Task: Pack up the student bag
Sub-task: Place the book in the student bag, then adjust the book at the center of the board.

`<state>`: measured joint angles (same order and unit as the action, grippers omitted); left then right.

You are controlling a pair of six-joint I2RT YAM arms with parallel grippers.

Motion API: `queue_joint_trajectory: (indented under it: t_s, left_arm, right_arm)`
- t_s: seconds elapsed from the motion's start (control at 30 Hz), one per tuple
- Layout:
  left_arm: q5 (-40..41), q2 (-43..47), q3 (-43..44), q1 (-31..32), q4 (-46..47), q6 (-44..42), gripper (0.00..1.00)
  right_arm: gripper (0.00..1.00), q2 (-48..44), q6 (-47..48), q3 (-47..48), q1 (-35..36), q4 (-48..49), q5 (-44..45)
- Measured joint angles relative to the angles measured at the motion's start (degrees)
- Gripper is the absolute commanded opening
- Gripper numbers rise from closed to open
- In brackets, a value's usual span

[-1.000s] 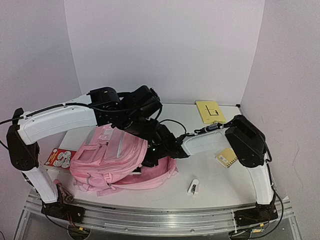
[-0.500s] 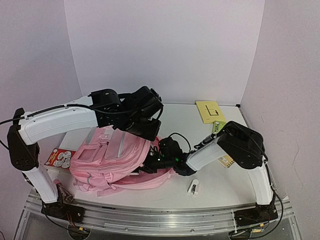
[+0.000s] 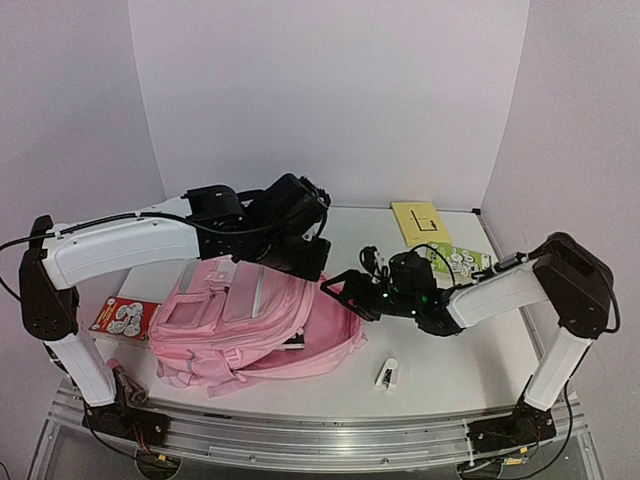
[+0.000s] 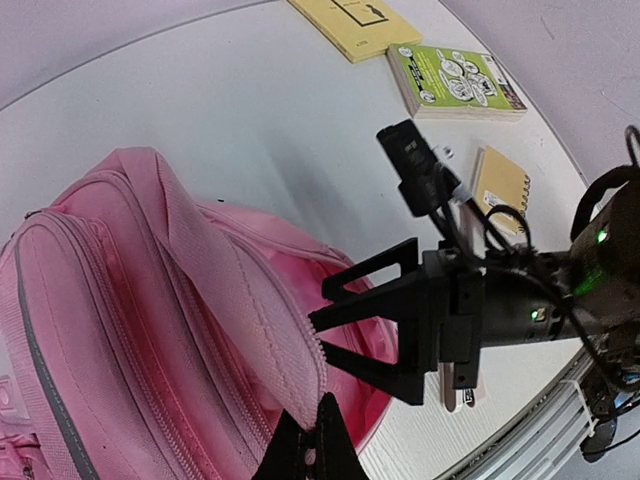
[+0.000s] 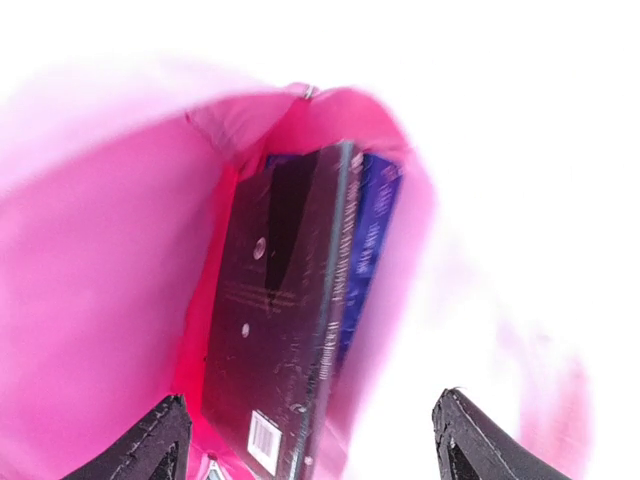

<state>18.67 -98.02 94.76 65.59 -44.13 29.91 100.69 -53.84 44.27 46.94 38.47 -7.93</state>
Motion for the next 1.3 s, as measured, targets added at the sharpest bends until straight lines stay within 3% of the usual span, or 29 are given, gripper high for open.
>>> queue_joint_trajectory:
  t_s: [0.07, 0.13, 0.2, 0.3, 0.37, 0.57, 0.7, 0.8, 1.03, 1.3]
  left_arm:
    - [-1.7, -0.5, -1.0, -0.4, 1.5, -0.2, 0.0]
    - [-3.7, -1.8, -1.6, -0.8, 2.9, -0.5, 0.09]
    - [-5.6, -3.5, -1.8, -1.1, 4.0, -1.0, 0.32]
    - [-9.3, -6.2, -2.0, -1.3, 6.6, -3.3, 0.79]
    - [-11.7, -7.5, -2.0, -1.3, 8.4, -4.4, 0.97]
    - [-16.7, -13.4, 3.7, -1.8, 11.8, -6.8, 1.0]
    - [-22.6, -19.9, 12.5, -3.9, 16.0, -6.8, 1.0]
    - [-26.5, -25.6, 18.4, -6.5, 19.0, -5.1, 1.0]
    - [-32.5, -36.3, 22.7, -9.7, 22.4, -1.2, 1.0]
    - [-35.7, -45.7, 27.9, -8.8, 23.2, 1.8, 1.0]
  right_arm:
    - [0.82, -3.8, 1.3, -1.3, -1.6, -4.0, 0.7]
    - [0.88, -8.5, 3.1, -2.0, -3.3, -10.2, 1.9]
    - [0.94, -13.6, 5.5, -2.1, -5.5, -16.5, 4.2]
    - [0.98, -21.2, 10.3, -1.1, -9.8, -27.3, 9.5]
    - [0.98, -23.8, 13.7, 1.8, -13.8, -35.9, 12.8]
    - [0.98, -19.6, 20.6, 13.2, -35.2, -53.7, 12.5]
    - [0.97, -7.8, 24.7, 24.7, -47.3, -62.3, 9.3]
    - [0.95, 2.5, 26.7, 33.6, -52.4, -66.7, 4.6]
    - [0.96, 25.9, 31.9, 57.5, -58.4, -73.3, -3.5]
    - [0.96, 36.1, 38.0, 72.6, -58.5, -77.5, -6.7]
